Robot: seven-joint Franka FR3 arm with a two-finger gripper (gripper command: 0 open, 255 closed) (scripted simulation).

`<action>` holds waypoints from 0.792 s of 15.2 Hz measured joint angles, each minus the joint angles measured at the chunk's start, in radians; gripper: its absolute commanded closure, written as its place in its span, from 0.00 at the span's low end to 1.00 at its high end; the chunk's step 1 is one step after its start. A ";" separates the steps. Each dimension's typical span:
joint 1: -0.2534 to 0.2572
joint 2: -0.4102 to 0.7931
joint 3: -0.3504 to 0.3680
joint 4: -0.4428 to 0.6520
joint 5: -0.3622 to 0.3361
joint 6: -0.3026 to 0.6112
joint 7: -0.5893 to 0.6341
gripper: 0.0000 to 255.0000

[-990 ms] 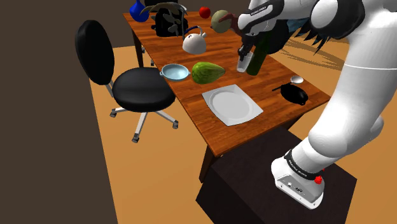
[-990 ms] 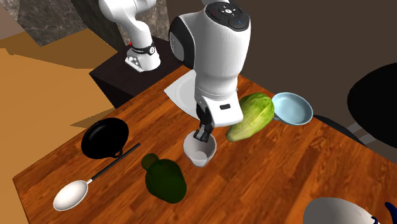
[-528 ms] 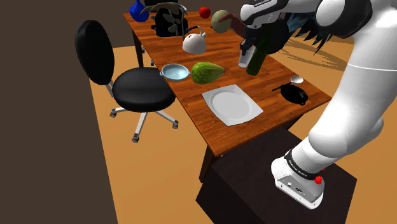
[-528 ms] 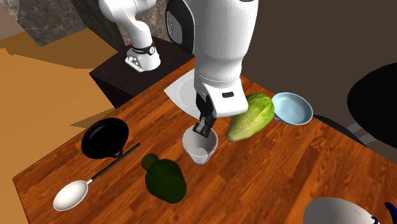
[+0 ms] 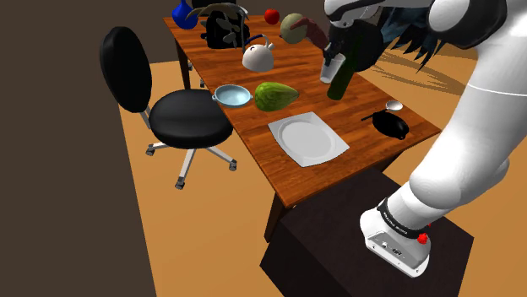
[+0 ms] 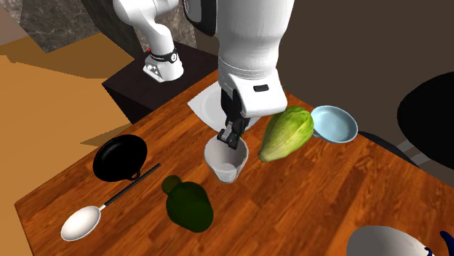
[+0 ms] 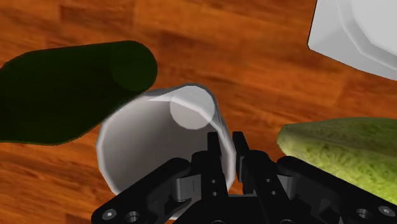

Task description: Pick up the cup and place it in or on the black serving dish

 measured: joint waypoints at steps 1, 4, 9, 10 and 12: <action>-0.004 -0.023 -0.005 -0.023 -0.004 0.001 -0.008 1.00; -0.021 -0.109 -0.023 -0.130 -0.020 0.028 -0.041 1.00; -0.059 -0.236 -0.061 -0.275 -0.049 0.057 -0.106 1.00; -0.065 -0.262 -0.068 -0.304 -0.056 0.063 -0.117 1.00; -0.082 -0.315 -0.085 -0.357 -0.072 0.067 -0.144 1.00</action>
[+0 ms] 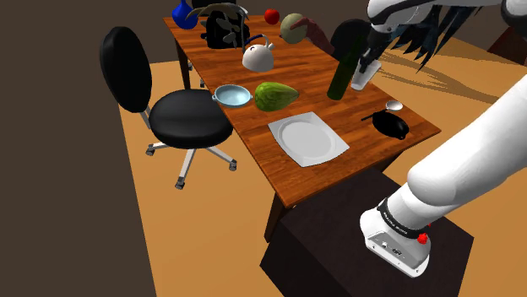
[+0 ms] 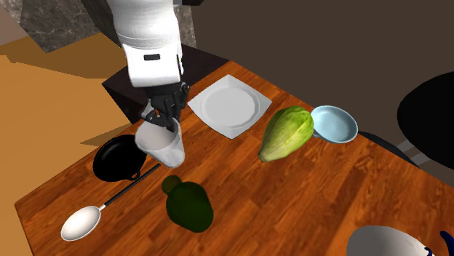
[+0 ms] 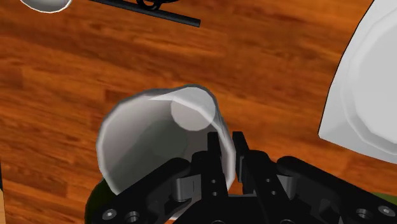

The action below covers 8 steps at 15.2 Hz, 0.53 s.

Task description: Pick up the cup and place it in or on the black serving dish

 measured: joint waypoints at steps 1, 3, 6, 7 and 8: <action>-0.009 -0.022 -0.009 -0.023 -0.007 0.004 -0.015 1.00; -0.028 -0.071 -0.028 -0.065 -0.022 0.002 -0.046 1.00; -0.055 -0.133 -0.055 -0.115 -0.045 -0.002 -0.089 1.00; -0.064 -0.152 -0.064 -0.134 -0.053 0.001 -0.102 1.00; -0.075 -0.165 -0.076 -0.144 -0.058 0.002 -0.122 1.00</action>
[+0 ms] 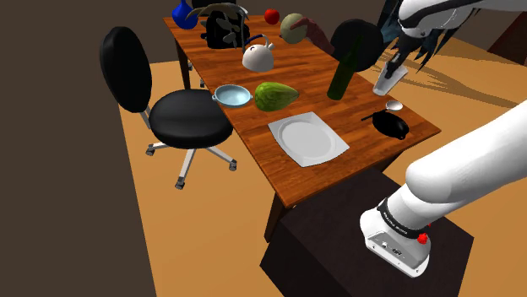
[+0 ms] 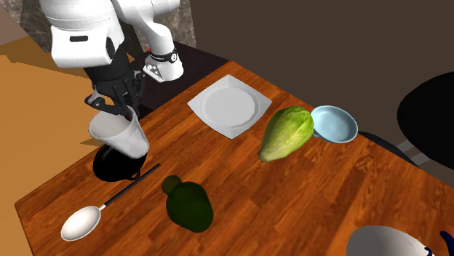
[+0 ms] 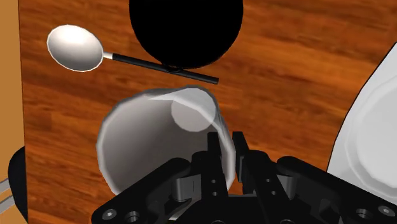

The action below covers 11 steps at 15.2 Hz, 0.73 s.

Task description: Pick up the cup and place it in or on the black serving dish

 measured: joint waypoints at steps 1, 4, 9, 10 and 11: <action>-0.011 -0.020 -0.011 -0.020 -0.009 0.003 -0.017 1.00; -0.044 -0.076 -0.045 -0.057 -0.035 -0.005 -0.069 1.00; -0.088 -0.131 -0.096 -0.085 -0.062 -0.016 -0.150 1.00; -0.090 -0.132 -0.098 -0.094 -0.064 -0.008 -0.151 1.00; -0.091 -0.130 -0.100 -0.107 -0.066 0.006 -0.151 1.00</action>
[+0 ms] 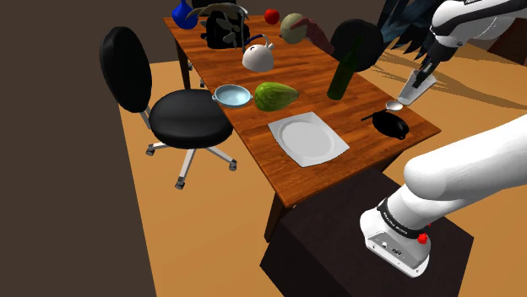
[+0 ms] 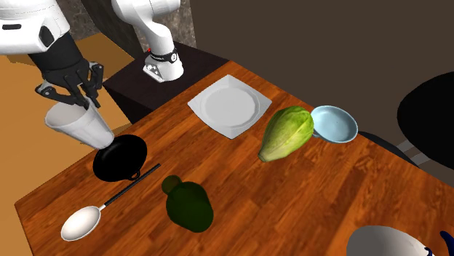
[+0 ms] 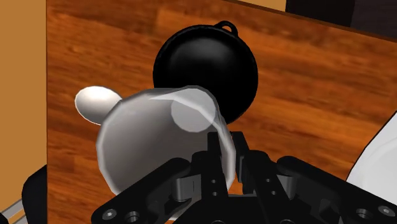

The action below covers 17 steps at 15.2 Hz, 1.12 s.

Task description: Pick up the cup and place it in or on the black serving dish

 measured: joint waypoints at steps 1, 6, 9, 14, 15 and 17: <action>-0.001 0.002 -0.002 -0.012 -0.001 0.014 0.000 1.00; -0.001 0.030 -0.015 -0.055 0.003 0.084 -0.004 1.00; -0.001 0.047 -0.021 -0.080 0.006 0.124 -0.005 1.00; 0.003 0.090 -0.033 -0.118 0.018 0.202 -0.012 1.00; 0.004 0.098 -0.035 -0.124 0.021 0.216 -0.013 1.00; 0.005 0.117 -0.040 -0.138 0.029 0.248 -0.018 1.00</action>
